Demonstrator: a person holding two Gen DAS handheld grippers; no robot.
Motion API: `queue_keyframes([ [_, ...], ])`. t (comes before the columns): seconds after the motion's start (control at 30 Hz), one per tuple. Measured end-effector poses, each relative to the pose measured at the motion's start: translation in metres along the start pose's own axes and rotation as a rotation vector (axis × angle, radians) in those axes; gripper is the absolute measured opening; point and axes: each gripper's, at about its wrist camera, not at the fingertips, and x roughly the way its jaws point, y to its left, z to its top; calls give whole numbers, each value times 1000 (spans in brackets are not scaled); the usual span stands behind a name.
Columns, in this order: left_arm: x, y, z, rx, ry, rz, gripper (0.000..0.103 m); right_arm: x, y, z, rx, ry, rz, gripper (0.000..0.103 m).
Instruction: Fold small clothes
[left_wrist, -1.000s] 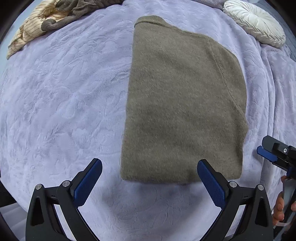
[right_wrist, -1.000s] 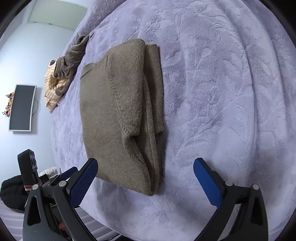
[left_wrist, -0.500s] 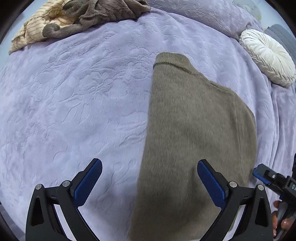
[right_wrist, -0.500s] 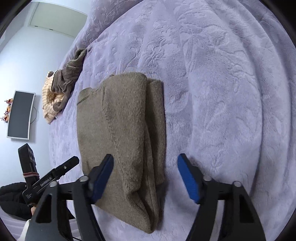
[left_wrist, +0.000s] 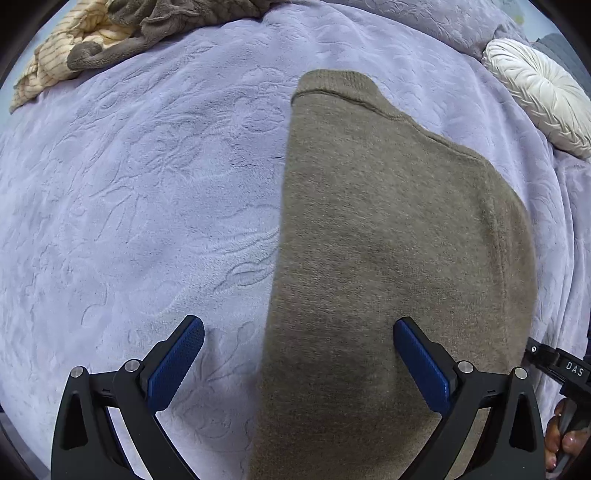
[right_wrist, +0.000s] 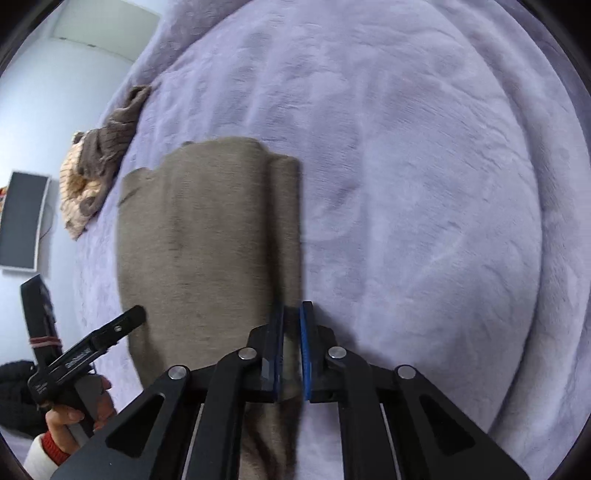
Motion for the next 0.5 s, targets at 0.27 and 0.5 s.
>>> queue_keyframes([
  [0.27, 5, -2, -4, -21, 9, -20, 103, -19, -32, -19, 88, 25, 193, 53],
  [0.5, 0, 4, -7, -45, 28, -125, 103, -14, -15, -5, 54, 18, 289, 68],
])
